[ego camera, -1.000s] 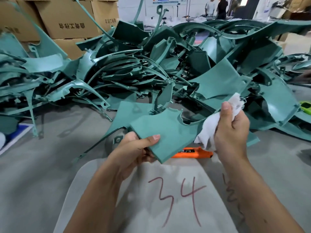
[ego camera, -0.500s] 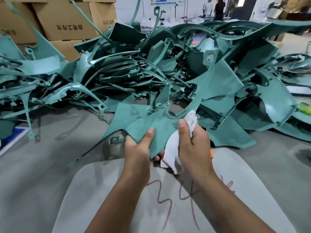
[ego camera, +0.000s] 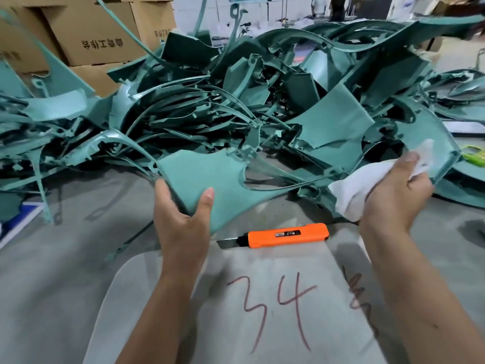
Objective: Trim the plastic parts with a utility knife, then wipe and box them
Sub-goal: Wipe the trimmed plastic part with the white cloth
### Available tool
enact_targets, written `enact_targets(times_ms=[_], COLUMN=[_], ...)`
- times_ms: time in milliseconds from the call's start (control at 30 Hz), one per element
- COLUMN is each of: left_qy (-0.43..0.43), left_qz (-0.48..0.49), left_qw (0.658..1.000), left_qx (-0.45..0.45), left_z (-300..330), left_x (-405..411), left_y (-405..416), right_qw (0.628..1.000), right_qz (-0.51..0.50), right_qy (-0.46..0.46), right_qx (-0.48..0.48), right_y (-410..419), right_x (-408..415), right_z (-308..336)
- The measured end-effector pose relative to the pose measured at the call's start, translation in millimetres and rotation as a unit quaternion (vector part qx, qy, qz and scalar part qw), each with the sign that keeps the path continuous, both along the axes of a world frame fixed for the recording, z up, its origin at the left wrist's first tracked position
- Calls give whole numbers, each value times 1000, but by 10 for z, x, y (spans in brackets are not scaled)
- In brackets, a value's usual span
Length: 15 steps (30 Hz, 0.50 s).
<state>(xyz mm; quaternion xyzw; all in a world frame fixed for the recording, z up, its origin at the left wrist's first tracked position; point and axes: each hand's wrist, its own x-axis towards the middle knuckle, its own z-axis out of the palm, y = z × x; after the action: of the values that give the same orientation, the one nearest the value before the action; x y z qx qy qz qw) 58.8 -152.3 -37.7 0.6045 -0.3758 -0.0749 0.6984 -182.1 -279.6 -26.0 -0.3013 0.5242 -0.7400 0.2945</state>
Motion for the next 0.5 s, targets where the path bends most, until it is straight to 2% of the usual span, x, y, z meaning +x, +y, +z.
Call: enact_targets(times_ms=[133, 233, 333, 400, 500], left_qy=[-89, -150, -232, -262, -275], left_qz=[41, 48, -75, -159, -183], left_qw=[987, 979, 955, 930, 924], left_qx=[-126, -132, -169, -204, -195], left_z=[-23, -93, -155, -135, -88], left_x=[-242, -362, -468, -521, -498], left_y=[12, 9, -25, -22, -9], right_qw=[988, 966, 938, 902, 825], right_qz=[144, 250, 337, 397, 490], right_qy=[-8, -21, -52, -132, -221], right_qx=[60, 63, 58, 104, 177], right_y=[147, 316, 448, 513, 560], right_x=[337, 574, 710, 725, 655], right_z=[-92, -107, -83, -55, 60])
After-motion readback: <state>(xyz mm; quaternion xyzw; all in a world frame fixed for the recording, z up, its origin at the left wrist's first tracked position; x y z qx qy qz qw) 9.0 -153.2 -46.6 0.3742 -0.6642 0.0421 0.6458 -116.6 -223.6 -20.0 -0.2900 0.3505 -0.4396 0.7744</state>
